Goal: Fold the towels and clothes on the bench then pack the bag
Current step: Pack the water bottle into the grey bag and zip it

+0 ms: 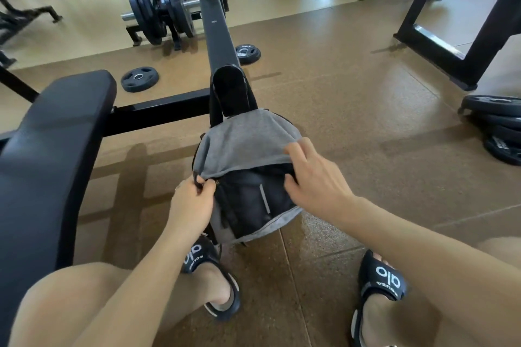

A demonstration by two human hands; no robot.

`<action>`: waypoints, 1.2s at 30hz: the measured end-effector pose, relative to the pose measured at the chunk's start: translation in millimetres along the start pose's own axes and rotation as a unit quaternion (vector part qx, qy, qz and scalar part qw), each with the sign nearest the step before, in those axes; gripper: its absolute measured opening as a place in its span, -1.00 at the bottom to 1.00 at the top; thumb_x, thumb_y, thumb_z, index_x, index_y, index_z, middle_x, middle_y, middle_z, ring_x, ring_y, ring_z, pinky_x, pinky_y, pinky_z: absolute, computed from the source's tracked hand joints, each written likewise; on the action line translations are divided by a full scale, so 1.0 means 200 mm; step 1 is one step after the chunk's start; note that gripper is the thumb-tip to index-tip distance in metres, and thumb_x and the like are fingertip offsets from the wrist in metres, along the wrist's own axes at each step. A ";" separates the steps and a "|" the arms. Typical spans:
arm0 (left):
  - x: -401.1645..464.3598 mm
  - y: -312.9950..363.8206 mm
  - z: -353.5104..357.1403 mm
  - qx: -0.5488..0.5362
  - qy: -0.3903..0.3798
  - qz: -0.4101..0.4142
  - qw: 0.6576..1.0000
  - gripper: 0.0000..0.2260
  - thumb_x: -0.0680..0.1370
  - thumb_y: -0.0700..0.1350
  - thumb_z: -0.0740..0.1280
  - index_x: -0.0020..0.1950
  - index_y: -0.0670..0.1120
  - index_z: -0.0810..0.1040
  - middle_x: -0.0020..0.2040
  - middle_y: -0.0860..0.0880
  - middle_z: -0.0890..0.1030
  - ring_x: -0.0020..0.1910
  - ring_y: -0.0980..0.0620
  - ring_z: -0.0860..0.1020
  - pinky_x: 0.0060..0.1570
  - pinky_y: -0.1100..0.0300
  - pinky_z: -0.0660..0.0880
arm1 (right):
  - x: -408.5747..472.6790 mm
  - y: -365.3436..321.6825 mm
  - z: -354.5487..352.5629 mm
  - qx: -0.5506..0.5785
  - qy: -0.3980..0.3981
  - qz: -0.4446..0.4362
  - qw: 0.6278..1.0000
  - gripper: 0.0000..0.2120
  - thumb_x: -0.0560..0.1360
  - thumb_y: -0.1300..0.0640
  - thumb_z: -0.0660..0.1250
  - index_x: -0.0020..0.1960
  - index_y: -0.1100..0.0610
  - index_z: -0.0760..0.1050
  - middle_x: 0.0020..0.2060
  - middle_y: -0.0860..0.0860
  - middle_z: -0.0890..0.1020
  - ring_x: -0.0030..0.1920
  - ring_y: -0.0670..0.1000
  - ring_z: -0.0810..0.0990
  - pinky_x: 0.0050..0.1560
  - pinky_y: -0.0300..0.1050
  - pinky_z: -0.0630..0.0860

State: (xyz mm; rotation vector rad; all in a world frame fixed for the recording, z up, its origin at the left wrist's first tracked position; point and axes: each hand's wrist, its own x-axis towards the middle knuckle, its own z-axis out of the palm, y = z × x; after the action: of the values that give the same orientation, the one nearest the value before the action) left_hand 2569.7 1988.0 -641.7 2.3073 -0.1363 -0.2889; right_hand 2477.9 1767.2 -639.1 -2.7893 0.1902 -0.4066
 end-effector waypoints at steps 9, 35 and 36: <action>0.06 -0.03 0.01 0.048 -0.002 0.045 0.998 -0.79 0.69 -0.08 0.18 -0.13 -0.02 0.46 -0.12 -0.10 0.56 -0.16 -0.03 0.53 -0.32 0.18 0.29 | 0.18 -0.25 0.23 -0.013 -0.025 -0.171 0.985 -0.45 0.55 0.19 0.33 0.51 0.10 0.29 0.39 0.07 0.36 -0.06 0.09 0.59 -0.35 -0.02 0.56; -0.02 -0.18 -0.04 -0.169 0.024 -0.122 0.978 -0.75 0.63 -0.09 0.29 -0.24 -0.10 0.41 -0.30 -0.08 0.51 -0.26 -0.06 0.48 -0.24 0.12 0.37 | 0.37 -0.22 0.05 0.052 -0.077 -0.184 0.979 -0.89 0.59 0.09 0.24 -0.11 -0.03 0.48 -0.12 -0.13 0.56 -0.18 -0.06 0.54 -0.26 -0.07 0.50; -0.01 -0.20 -0.04 -0.187 0.015 -0.138 0.972 -0.76 0.63 -0.09 0.29 -0.23 -0.09 0.42 -0.31 -0.08 0.51 -0.27 -0.08 0.48 -0.26 0.10 0.36 | 0.37 -0.23 0.05 0.059 -0.080 -0.180 0.979 -0.89 0.59 0.10 0.24 -0.11 -0.03 0.48 -0.12 -0.13 0.57 -0.17 -0.06 0.54 -0.25 -0.07 0.50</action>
State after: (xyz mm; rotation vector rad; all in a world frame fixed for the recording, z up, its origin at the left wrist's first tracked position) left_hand 2569.4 2021.1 -665.0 1.9499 0.2390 -0.3848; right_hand 2555.7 1800.3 -615.1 -2.7181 -0.3703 -0.2633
